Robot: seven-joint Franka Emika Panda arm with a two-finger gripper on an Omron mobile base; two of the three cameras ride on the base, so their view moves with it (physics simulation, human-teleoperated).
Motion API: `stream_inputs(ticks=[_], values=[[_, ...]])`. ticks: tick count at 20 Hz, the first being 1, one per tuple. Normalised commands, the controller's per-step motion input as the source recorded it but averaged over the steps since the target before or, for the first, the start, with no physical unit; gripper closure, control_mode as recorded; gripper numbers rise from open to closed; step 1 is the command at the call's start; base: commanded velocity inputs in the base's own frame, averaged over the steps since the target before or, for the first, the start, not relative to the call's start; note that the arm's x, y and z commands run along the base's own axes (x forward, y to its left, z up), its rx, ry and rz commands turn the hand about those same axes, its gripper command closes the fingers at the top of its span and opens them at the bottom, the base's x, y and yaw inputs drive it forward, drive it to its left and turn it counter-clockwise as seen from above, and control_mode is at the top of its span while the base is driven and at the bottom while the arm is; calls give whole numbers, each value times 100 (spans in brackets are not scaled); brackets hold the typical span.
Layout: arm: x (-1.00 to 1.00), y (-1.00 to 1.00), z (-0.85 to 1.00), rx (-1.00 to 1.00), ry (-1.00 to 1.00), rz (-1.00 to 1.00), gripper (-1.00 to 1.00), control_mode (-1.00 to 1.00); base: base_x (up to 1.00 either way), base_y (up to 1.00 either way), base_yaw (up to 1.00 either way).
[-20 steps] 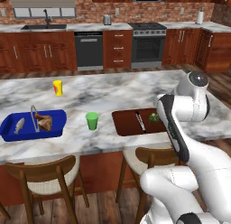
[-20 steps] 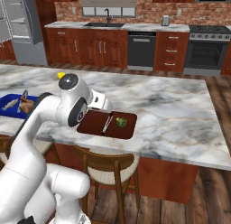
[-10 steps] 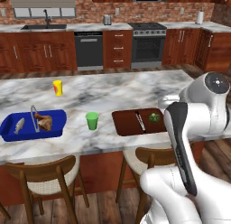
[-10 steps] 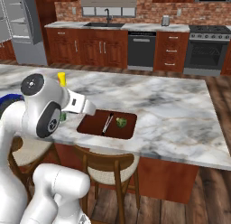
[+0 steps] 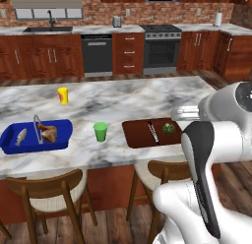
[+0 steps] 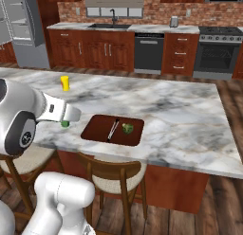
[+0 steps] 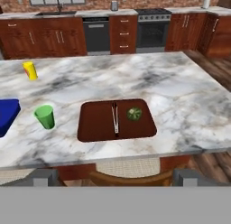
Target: Gather the broccoli and sweet potato from the fridge and place them on a tray on the dining counter. Then gather the chicken drumstick and fish from the fridge and place them on the other tray.
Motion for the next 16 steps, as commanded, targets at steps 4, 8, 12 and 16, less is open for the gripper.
stream_inputs(ticks=[4,8,12,16], values=[[-21,0,29,1,0,6,-100,-100,0,0,0],[-31,0,16,1,2,7,-100,-100,0,0,0],[-38,4,0,0,0,6,-100,-100,0,0,0],[-36,23,-14,0,-2,0,-100,-100,0,0,0]])
